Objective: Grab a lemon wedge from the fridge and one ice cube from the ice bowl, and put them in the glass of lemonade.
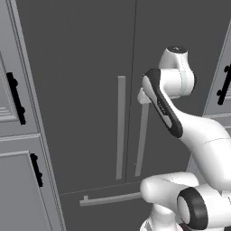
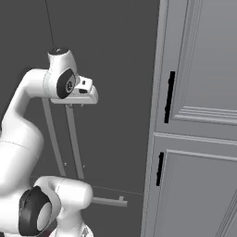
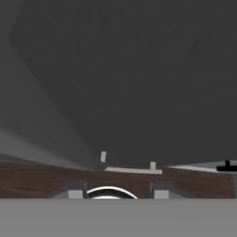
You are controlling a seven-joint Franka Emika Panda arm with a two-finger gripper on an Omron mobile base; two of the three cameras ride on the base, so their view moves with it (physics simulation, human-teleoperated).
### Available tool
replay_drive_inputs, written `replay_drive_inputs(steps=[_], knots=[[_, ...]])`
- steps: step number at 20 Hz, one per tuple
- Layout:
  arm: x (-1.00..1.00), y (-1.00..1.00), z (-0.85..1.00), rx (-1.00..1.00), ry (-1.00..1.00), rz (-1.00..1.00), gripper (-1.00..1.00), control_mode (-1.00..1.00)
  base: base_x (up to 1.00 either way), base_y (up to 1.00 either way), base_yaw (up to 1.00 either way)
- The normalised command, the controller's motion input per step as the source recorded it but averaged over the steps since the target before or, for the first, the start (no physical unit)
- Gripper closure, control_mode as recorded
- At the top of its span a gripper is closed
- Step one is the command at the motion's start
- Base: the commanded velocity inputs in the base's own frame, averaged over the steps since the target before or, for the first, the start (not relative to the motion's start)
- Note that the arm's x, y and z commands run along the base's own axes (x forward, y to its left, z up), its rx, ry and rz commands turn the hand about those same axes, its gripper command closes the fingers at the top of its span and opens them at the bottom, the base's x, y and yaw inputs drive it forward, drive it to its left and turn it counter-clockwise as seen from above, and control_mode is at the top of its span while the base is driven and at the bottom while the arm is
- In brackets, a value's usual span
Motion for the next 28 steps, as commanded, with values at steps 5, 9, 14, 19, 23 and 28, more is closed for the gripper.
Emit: replay_drive_inputs(steps=[5,9,14,19,23,28], knots=[[-0.31,0.0,0.0,0.0,-0.06,0.0,-1.0,-1.0,0.0,0.0,0.0],[-0.52,0.0,0.0,0.0,-0.11,0.0,-1.0,-1.0,0.0,0.0,0.0],[-0.43,0.0,-0.08,0.0,-0.05,0.0,-1.0,-1.0,0.0,0.0,0.0],[-0.41,0.0,-0.17,0.0,0.0,0.0,-1.0,-1.0,0.0,0.0,0.0],[-0.47,0.07,-0.07,0.0,-0.02,0.0,-1.0,-1.0,0.0,0.0,0.0],[-0.01,0.0,0.0,0.0,0.0,0.0,-1.0,-1.0,0.0,0.0,0.0]])
